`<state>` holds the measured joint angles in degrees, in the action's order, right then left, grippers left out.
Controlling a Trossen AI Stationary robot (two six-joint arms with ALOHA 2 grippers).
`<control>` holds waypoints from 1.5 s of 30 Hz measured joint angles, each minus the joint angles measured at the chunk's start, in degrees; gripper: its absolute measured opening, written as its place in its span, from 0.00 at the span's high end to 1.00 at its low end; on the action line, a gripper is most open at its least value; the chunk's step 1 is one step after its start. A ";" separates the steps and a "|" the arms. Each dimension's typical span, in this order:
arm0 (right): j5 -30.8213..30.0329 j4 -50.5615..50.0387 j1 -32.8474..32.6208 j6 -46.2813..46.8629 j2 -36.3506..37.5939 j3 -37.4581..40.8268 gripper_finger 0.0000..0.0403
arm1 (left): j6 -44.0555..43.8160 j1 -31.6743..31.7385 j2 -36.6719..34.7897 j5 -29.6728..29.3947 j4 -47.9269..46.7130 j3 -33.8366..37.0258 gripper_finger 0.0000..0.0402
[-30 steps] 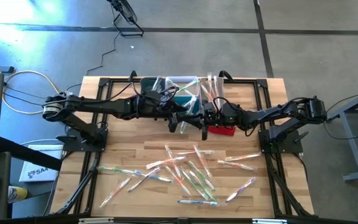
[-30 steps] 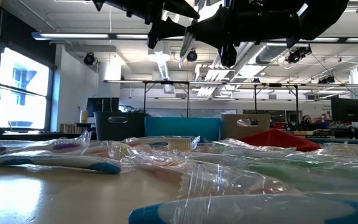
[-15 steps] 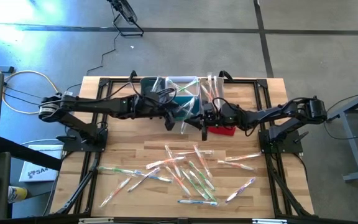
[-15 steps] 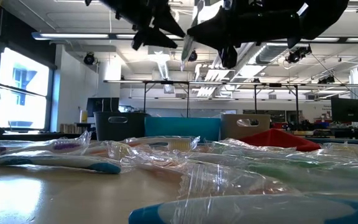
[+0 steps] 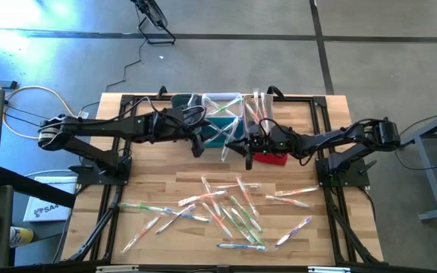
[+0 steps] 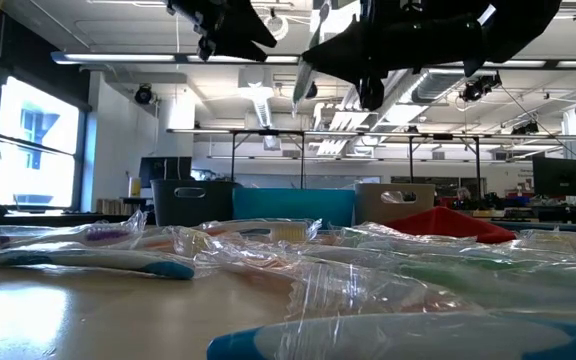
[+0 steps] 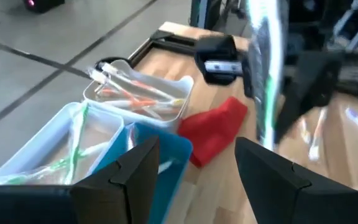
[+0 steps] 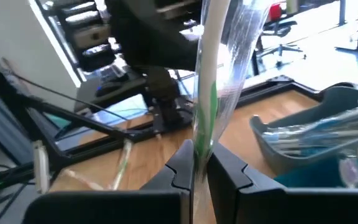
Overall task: Pick & Place Toothbrushes
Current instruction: Put the green toothbrush into the transparent bin
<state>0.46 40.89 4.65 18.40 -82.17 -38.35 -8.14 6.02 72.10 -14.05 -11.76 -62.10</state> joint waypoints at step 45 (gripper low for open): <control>4.64 -28.33 21.67 -14.60 -4.30 -26.28 0.96 | -3.08 4.11 -37.75 2.76 21.28 35.16 0.49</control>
<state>5.09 12.56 26.32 3.79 -86.47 -64.63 -11.22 10.13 34.35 -11.28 9.51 -26.94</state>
